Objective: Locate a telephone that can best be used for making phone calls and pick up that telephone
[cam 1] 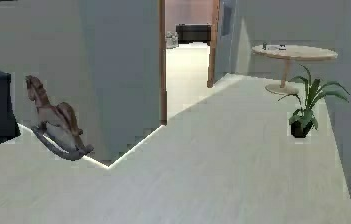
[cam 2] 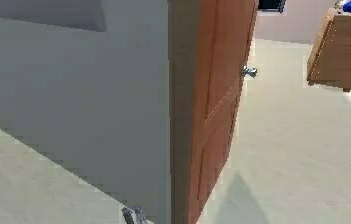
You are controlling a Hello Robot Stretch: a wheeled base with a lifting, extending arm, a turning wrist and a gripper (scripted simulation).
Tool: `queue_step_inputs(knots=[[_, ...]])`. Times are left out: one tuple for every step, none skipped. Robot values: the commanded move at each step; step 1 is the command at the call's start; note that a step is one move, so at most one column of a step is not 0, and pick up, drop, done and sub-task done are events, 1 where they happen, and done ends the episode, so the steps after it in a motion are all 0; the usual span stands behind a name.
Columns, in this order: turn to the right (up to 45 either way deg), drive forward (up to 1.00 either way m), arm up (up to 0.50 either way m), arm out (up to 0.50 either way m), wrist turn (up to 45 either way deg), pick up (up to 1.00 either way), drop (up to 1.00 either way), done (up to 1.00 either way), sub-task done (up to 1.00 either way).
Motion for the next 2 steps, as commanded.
queue_step_inputs(knots=[[45.0,0.00,0.00,0.00,0.0,0.00,0.00,0.00,0.00],[30.0,0.00,0.00,0.00,0.0,0.00,0.00,0.00,0.00]])
